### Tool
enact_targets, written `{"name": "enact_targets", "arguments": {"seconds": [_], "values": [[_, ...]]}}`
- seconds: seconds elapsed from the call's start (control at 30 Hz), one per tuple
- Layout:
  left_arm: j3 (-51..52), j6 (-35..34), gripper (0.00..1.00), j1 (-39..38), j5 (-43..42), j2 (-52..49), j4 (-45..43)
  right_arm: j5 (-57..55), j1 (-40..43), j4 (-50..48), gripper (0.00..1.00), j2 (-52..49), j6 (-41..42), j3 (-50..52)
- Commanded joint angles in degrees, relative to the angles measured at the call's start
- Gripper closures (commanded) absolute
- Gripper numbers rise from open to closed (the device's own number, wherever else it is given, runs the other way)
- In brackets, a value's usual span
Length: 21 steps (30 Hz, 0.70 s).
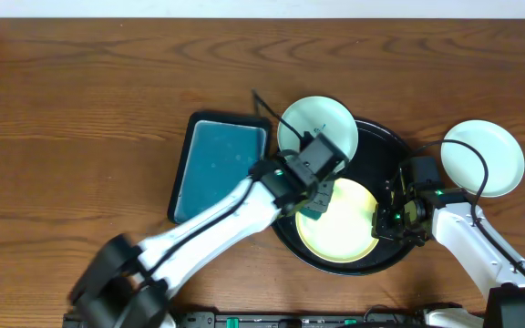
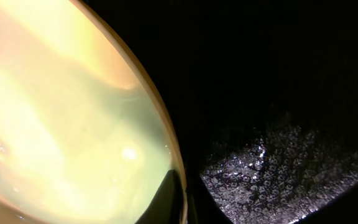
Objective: Clean dirty plates on tray and stack at the side
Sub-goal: 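Return the sponge to the basin with the left gripper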
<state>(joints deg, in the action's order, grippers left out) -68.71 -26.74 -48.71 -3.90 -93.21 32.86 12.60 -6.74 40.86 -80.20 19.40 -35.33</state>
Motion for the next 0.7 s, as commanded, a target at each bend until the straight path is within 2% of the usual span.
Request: {"name": "enact_targets", "arguments": {"seconds": [0.0,0.1,0.27,0.4,0.67], "values": [[0.2,1.0,0.92,2.4,0.9,5.7,2.5,-1.7,-0.5,-0.7,0.94,-0.4,0.3,0.6],[0.2,1.3,0.93,8.1,0.9,9.3,5.8,-1.7,-0.5,-1.6,0.91,-0.4,0.3,0.6],[0.2,5.2,0.93,18.9,-0.8,9.8,8.0,-1.7,-0.5,-2.3,0.95,-0.4,0.3,0.6],[0.2,10.7,0.92,25.8,-5.0,7.6,8.3,-1.7,-0.5,-2.6,0.97,-0.4,0.3,0.6],[0.2,10.6,0.93,33.0,-5.6,-0.5,10.2,-0.8,-0.5,-2.7,0.99,-0.4,0.3,0.6]]}}
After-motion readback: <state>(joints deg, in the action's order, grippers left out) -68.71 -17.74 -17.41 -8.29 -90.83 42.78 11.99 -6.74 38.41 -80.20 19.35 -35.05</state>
